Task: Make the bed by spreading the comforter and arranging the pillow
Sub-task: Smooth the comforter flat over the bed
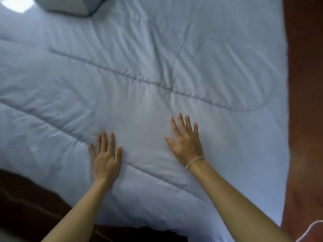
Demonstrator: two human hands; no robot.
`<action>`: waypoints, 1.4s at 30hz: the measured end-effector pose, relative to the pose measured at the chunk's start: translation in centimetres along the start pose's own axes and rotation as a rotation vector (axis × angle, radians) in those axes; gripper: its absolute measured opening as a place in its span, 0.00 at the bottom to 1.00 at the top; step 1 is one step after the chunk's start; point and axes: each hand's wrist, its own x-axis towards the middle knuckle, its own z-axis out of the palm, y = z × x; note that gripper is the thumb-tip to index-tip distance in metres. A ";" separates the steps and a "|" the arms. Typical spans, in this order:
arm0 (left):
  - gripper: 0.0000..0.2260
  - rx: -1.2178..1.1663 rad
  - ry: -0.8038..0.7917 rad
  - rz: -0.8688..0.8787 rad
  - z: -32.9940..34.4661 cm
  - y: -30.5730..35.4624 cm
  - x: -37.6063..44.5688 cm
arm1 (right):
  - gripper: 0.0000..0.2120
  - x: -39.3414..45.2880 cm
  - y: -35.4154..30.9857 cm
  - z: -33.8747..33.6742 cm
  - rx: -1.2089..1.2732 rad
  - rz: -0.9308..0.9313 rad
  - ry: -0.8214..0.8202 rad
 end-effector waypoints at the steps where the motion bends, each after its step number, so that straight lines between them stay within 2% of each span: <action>1: 0.30 -0.003 0.011 -0.004 0.3 -0.6 -0.5 | 0.31 1.3 -0.6 1.3 -0.023 -0.057 -0.035; 4: 0.28 -0.040 0.023 -0.074 0.8 -2.1 -2.8 | 0.33 2.8 1.7 3.0 -0.097 -0.088 -0.116; 7: 0.30 -0.059 -0.039 -0.154 0.7 -4.7 -5.9 | 0.34 2.4 8.6 1.5 -0.131 0.170 -0.015; 9: 0.30 -0.052 -0.070 -0.119 0.3 -5.9 -6.9 | 0.37 1.6 12.5 -0.3 -0.104 0.389 -0.014; 11: 0.30 -0.072 -0.041 -0.096 -0.9 -6.5 -5.6 | 0.39 2.0 13.5 -1.5 -0.067 0.506 -0.054; 13: 0.29 -0.073 0.024 -0.076 -2.3 -6.1 -2.4 | 0.40 3.8 12.0 -1.8 -0.042 0.534 -0.040; 15: 0.28 -0.047 0.056 -0.017 -3.3 -5.2 1.8 | 0.38 6.4 8.4 -1.1 -0.030 0.426 -0.005; 18: 0.28 -0.028 0.046 0.115 -4.4 -2.7 8.1 | 0.34 9.0 0.2 1.6 -0.013 0.153 -0.004; 20: 0.28 0.000 0.011 0.160 -4.1 -3.5 10.4 | 0.32 9.3 -5.6 4.0 -0.019 -0.062 -0.034; 22: 0.28 0.005 -0.016 0.016 -3.2 -7.3 10.4 | 0.31 8.9 -8.4 5.4 -0.070 -0.217 -0.099; 23: 0.29 0.005 -0.018 -0.101 -3.0 -9.8 9.6 | 0.30 9.1 -8.1 5.4 -0.083 -0.211 -0.117; 26: 0.26 -0.062 0.039 -0.396 -3.0 -16.5 6.4 | 0.31 9.3 -2.1 4.2 -0.138 0.062 -0.085; 29: 0.27 -0.193 0.186 -0.645 -4.0 -16.9 7.5 | 0.36 10.4 3.8 1.9 -0.102 0.364 -0.071; 30: 0.28 -0.223 0.228 -0.628 -4.4 -15.3 9.3 | 0.36 11.4 4.1 1.4 -0.082 0.409 -0.043; 32: 0.30 -0.240 0.229 -0.397 -4.7 -9.9 14.0 | 0.32 14.5 2.3 1.0 -0.039 0.351 -0.003; 35: 0.30 -0.139 0.111 -0.037 -3.5 -0.7 18.7 | 0.27 19.6 -4.0 2.6 -0.014 0.078 0.014; 37: 0.30 -0.065 0.045 0.016 -1.9 1.7 19.5 | 0.27 21.8 -6.9 4.0 -0.061 -0.077 -0.055; 39: 0.31 -0.024 0.036 0.010 -0.7 1.1 19.4 | 0.29 23.5 -5.3 4.7 -0.090 -0.040 -0.153; 42: 0.29 -0.013 0.080 0.044 0.1 0.3 19.3 | 0.32 23.3 3.2 3.8 -0.116 0.229 -0.070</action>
